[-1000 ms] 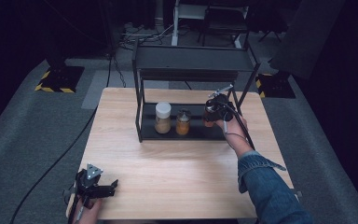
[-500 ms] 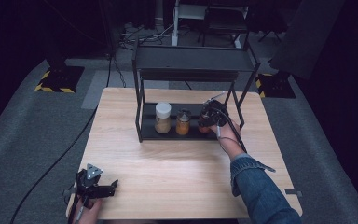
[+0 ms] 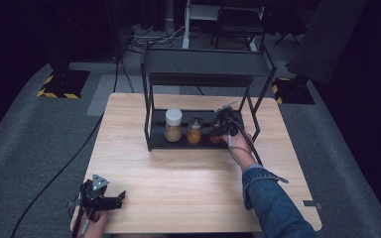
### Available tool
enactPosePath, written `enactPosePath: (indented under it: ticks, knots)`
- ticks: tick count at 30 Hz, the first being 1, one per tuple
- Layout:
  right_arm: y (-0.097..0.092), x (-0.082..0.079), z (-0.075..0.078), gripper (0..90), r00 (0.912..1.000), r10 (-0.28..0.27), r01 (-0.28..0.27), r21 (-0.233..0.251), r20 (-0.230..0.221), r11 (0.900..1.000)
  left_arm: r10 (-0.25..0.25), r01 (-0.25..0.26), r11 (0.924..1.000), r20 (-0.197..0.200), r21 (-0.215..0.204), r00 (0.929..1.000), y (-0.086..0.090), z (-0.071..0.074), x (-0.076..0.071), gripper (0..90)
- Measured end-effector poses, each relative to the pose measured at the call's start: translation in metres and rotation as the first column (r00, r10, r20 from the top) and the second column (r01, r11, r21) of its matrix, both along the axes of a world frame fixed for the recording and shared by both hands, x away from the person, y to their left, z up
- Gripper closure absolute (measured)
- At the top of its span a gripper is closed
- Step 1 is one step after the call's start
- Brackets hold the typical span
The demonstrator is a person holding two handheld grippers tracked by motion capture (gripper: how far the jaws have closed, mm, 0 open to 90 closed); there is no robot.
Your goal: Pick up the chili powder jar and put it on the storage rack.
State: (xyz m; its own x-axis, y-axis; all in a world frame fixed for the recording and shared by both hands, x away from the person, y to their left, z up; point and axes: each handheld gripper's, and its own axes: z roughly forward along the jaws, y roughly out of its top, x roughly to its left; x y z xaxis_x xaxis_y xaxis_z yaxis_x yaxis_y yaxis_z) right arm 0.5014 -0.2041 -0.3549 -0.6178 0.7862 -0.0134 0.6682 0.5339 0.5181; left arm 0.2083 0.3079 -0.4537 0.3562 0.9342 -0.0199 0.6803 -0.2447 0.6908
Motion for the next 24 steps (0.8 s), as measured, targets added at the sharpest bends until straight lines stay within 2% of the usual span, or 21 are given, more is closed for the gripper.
enactPosePath:
  ticks: [5, 7, 9, 11, 14, 19, 21, 24]
  knots:
    - [-0.001, 0.001, -0.001, 29.6, 1.0, 0.004, -0.004, 0.005, -0.002, 1.0, -0.001, 0.001, 1.0, 0.0, 0.001, 1.0, 0.0, 0.0, 0.0, 1.4]
    - [-0.003, 0.004, -0.001, 29.1, 0.9999, 0.003, -0.003, 0.013, -0.016, 0.9999, -0.001, 0.001, 1.0, 0.0, 0.001, 1.0, 0.0, 0.0, 0.0, 1.4]
    - [-0.009, 0.005, 0.0, 24.5, 0.9998, 0.005, -0.004, 0.038, -0.019, 0.9993, -0.001, 0.001, 1.0, 0.0, 0.001, 1.0, 0.0, 0.0, 0.0, 1.4]
    - [-0.01, 0.004, 0.004, 19.3, 0.9999, 0.001, -0.001, 0.044, -0.016, 0.999, -0.001, 0.001, 1.0, 0.0, 0.001, 1.0, 0.0, 0.0, 0.0, 1.4]
    - [-0.012, 0.0, 0.011, 14.1, 0.9999, 0.01, -0.011, 0.04, 0.002, 0.9991, 0.0, 0.0, 1.0, 0.0, 0.0, 1.0, 0.0, 0.0, 0.0, 1.4]
    - [-0.019, -0.011, 0.028, 10.7, 0.9997, 0.012, -0.014, 0.047, 0.023, 0.9988, 0.0, 0.0, 1.0, 0.0, 0.0, 1.0, 0.0, 0.0, 0.0, 1.4]
    - [-0.02, -0.02, 0.037, 9.4, 0.9983, 0.028, -0.03, 0.033, 0.052, 0.999, 0.0, 0.0, 1.0, 0.0, 0.0, 1.0, 0.0, 0.0, 0.0, 1.4]
    - [-0.026, -0.031, 0.051, 8.2, 0.9957, 0.043, -0.046, 0.036, 0.082, 0.9983, -0.001, 0.001, 1.0, 0.0, 0.001, 1.0, 0.0, 0.0, 0.0, 1.4]
